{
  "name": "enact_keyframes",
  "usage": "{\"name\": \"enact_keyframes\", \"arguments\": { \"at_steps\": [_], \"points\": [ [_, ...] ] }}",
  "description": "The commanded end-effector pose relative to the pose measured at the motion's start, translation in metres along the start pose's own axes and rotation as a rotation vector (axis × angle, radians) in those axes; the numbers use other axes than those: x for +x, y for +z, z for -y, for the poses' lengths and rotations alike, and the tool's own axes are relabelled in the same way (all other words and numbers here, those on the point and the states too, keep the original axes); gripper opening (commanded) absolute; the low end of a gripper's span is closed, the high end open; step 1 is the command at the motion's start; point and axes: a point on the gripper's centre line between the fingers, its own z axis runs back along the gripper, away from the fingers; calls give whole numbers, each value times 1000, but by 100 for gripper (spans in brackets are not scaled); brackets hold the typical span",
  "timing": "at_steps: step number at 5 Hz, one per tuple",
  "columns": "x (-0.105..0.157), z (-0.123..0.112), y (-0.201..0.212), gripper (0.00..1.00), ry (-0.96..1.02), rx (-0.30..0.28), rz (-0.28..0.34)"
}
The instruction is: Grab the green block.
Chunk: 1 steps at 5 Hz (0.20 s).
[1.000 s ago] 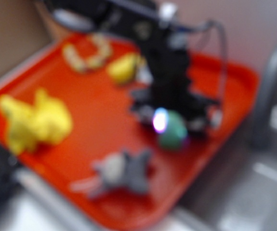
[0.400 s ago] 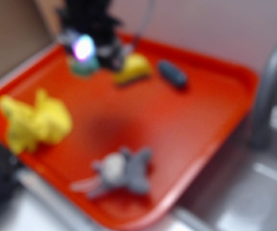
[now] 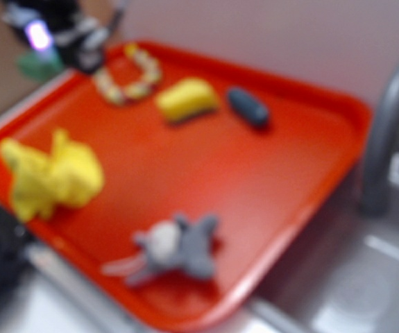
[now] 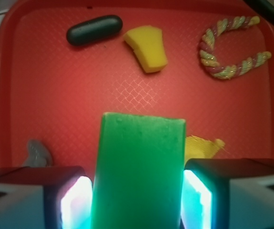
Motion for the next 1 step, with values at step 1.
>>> {"name": "enact_keyframes", "arguments": {
  "at_steps": [1],
  "points": [
    [6,-16,-4,0,68,34,0]
  ]
}}
